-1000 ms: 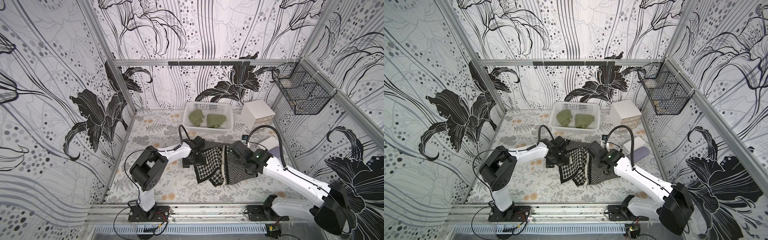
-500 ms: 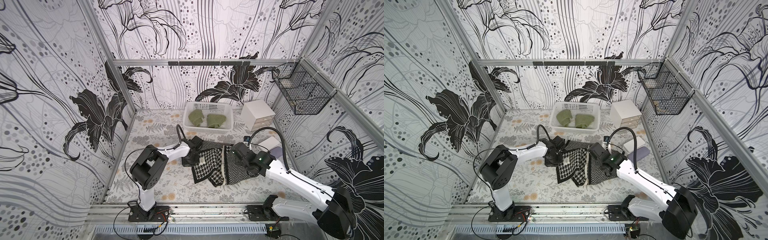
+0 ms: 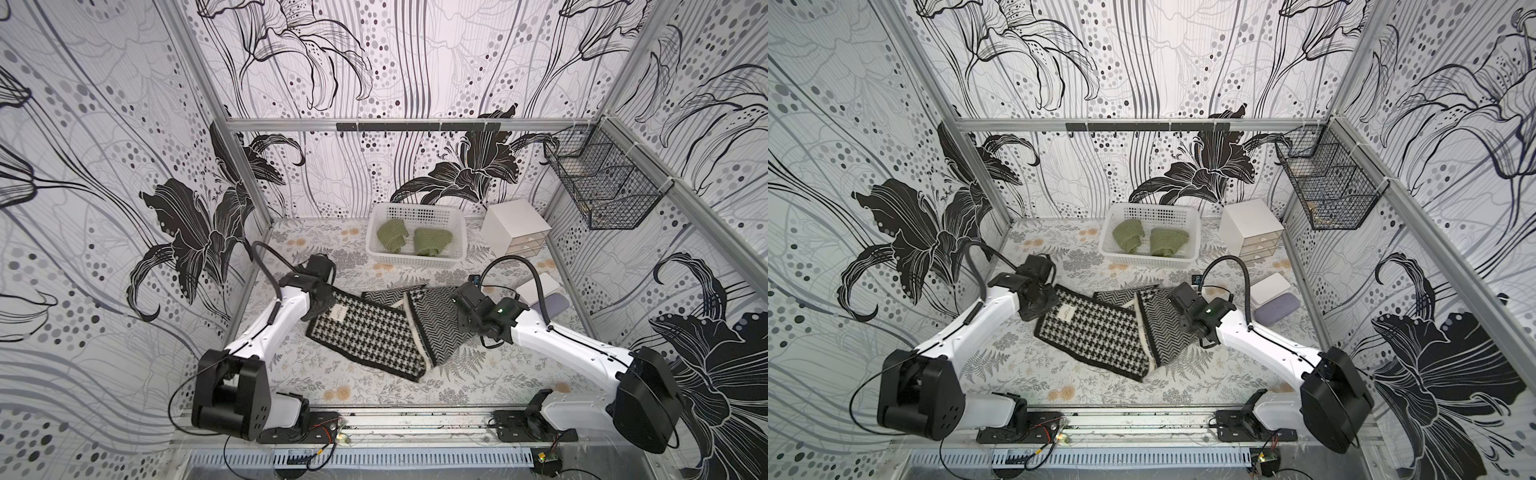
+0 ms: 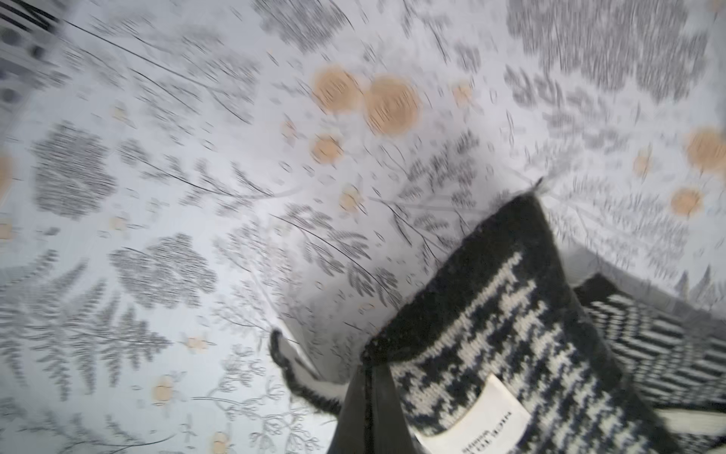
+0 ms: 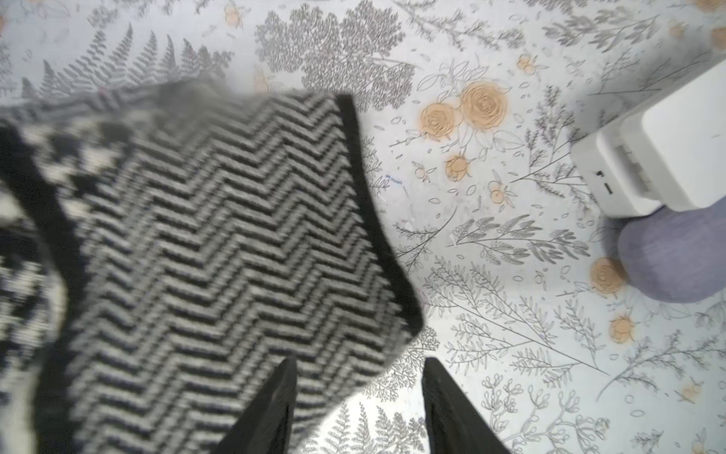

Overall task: Roll up the scarf and place it into the basket
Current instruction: Flatten out the scarf at the center of the board.

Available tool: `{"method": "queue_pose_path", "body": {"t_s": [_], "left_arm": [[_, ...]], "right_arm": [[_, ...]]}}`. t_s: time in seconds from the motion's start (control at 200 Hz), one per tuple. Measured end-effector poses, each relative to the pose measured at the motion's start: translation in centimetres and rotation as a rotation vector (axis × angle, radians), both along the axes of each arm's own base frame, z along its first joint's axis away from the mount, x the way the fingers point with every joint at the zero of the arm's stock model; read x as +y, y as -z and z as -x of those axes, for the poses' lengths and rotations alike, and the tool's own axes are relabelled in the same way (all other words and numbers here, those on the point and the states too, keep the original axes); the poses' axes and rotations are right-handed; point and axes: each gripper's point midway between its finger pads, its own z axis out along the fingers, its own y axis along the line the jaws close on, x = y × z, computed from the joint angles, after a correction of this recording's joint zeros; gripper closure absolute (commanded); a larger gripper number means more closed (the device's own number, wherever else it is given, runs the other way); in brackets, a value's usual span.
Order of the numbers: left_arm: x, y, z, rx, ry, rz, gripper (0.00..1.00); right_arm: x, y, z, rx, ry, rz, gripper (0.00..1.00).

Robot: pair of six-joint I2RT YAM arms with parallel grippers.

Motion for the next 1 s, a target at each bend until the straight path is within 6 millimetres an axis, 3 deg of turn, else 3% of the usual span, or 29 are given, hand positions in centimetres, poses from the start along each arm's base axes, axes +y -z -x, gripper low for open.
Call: {"method": "queue_pose_path", "body": {"t_s": [0.085, 0.165, 0.255, 0.365, 0.466, 0.601, 0.676, 0.761, 0.866, 1.001], "left_arm": [[2.1, -1.5, -0.2, -0.017, -0.024, -0.032, 1.00], [2.9, -2.0, -0.3, -0.009, -0.020, -0.043, 1.00], [2.4, -2.0, -0.4, -0.002, 0.018, -0.020, 1.00], [0.3, -2.0, -0.6, 0.005, 0.102, 0.077, 1.00], [-3.2, -4.6, -1.4, -0.046, 0.232, 0.182, 1.00], [-12.3, -13.1, -1.7, -0.254, 0.560, 0.406, 1.00], [-17.6, -18.3, 0.2, -0.367, 0.765, 0.523, 1.00], [-21.7, -21.9, 2.7, -0.428, 0.936, 0.622, 1.00], [-23.6, -22.5, 3.9, -0.424, 1.009, 0.678, 1.00], [-24.6, -20.7, 3.2, -0.365, 1.000, 0.706, 1.00]], "right_arm": [[0.7, 0.7, -0.1, 0.027, -0.026, -0.012, 0.42], [2.2, 1.1, -0.4, 0.046, -0.080, -0.046, 0.42], [4.6, 1.2, -0.8, 0.064, -0.152, -0.100, 0.41], [8.0, 0.5, -1.8, 0.058, -0.233, -0.145, 0.41], [10.4, -0.5, -2.0, 0.033, -0.304, -0.201, 0.41], [12.4, -1.9, -1.6, 0.007, -0.388, -0.277, 0.41], [13.7, -3.5, -1.2, -0.024, -0.443, -0.337, 0.40], [15.3, -6.2, -0.4, -0.079, -0.516, -0.416, 0.38], [17.1, -9.9, 0.7, -0.155, -0.600, -0.517, 0.32], [18.6, -12.5, 2.0, -0.217, -0.666, -0.584, 0.22]]}}
